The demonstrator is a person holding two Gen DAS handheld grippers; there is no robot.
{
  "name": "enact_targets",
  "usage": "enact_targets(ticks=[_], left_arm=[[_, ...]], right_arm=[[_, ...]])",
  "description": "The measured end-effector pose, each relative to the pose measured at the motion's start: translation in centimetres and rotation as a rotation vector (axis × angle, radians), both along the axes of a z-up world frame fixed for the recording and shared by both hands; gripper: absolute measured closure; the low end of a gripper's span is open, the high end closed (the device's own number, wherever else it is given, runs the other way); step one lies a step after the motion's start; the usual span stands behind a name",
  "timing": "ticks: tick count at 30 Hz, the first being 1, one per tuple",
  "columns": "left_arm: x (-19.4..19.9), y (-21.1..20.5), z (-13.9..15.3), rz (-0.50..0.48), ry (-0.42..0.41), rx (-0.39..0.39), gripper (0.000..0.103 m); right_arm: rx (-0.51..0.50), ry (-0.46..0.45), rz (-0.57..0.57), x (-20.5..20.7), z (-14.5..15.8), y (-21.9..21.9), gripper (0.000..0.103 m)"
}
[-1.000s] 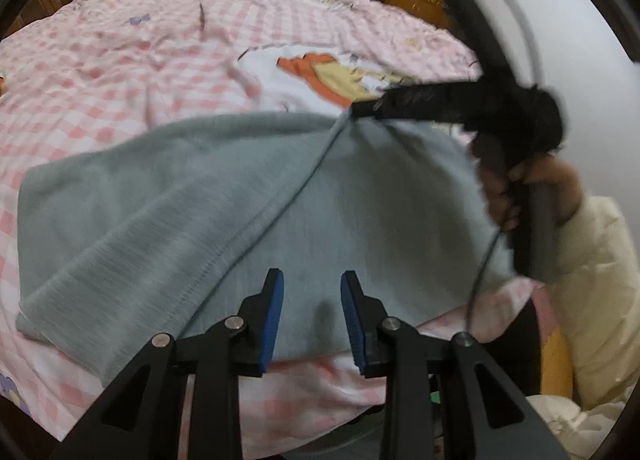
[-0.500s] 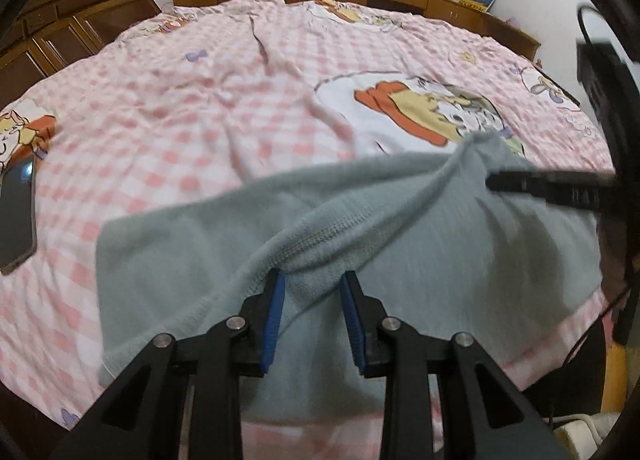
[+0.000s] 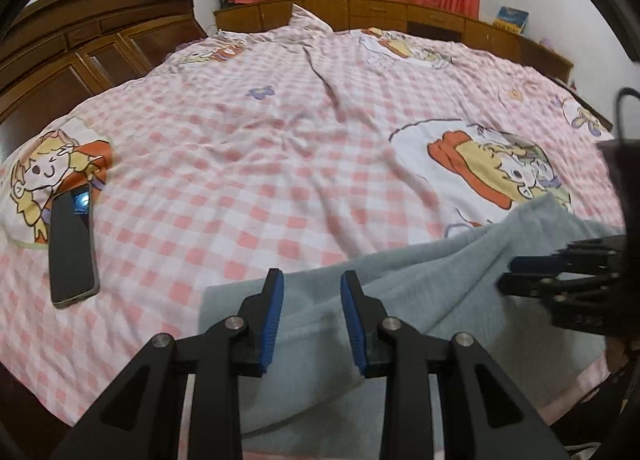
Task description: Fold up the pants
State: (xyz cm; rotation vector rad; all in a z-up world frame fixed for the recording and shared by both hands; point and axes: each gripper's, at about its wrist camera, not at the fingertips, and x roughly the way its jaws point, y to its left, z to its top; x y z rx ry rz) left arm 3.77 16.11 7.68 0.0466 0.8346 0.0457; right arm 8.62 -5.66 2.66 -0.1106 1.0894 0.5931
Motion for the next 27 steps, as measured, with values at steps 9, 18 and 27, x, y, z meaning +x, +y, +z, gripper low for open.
enact_targets(ticks=[9,18,27], left_arm=[[-3.0,4.1,-0.6,0.043,0.05,-0.097,0.066],[-4.6,6.7,-2.1,0.065,0.052,-0.197,0.062],[-3.7,6.7,-2.5,-0.003,0.027,-0.317,0.064]], right_arm=[[-0.022,-0.041,0.041,-0.6,0.1,3.8,0.068],[-0.071,-0.095,0.058,-2.9,0.2,5.8,0.066],[-0.102,-0.12,0.057,-3.8,0.3,6.5,0.064]])
